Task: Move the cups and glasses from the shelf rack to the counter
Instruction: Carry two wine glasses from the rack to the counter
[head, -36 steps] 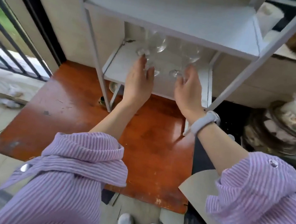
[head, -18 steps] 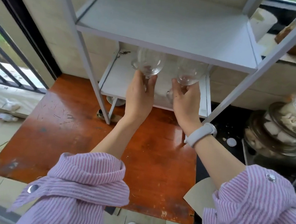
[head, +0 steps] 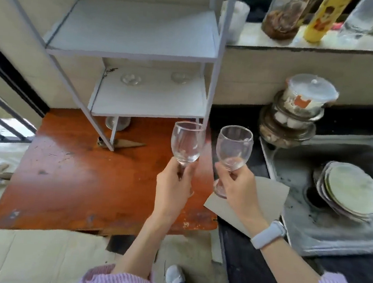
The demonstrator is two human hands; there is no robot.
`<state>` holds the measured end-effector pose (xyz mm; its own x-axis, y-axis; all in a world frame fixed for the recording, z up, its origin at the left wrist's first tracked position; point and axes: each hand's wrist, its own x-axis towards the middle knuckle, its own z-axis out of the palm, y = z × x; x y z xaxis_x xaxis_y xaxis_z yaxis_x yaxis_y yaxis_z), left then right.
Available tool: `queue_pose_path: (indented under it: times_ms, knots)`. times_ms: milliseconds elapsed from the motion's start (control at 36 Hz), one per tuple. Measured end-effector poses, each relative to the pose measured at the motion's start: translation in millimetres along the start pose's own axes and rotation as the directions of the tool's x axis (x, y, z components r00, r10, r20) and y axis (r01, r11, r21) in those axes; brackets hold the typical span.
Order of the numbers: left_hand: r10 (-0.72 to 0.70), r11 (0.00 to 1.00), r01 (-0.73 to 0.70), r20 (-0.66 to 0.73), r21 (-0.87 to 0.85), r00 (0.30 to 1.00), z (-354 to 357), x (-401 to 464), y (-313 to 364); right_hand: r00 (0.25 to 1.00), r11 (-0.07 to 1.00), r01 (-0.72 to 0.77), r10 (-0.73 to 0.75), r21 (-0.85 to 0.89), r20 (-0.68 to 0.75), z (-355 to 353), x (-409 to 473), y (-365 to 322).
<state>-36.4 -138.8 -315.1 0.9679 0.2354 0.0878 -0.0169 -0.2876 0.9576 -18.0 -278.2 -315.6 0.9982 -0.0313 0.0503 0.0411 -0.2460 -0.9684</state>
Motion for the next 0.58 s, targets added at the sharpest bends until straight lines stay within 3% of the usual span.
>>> queue_pose_path:
  times_ms: [139, 250, 472, 583]
  knots:
    - [-0.004, 0.999, 0.013, 0.184, -0.043, 0.983, 78, -36, 33, 0.977, 0.993, -0.108, 0.097, -0.048, -0.188, -97, -45, 17]
    - [0.136, 0.991, -0.133, 0.330, -0.031, 0.934, 157, -82, 70, 0.930, 0.986, -0.156, 0.127, -0.057, -0.345, -191, -98, 27]
    - [0.340, 0.934, -0.335, 0.610, -0.127, 0.716, 327, -231, 139, 0.724, 0.974, -0.225, 0.186, 0.028, -0.664, -380, -249, 51]
    - [0.313, 0.948, -0.230, 0.783, -0.220, 0.538, 402, -318, 175, 0.561, 0.969, -0.247, 0.168, 0.030, -0.811, -459, -331, 60]
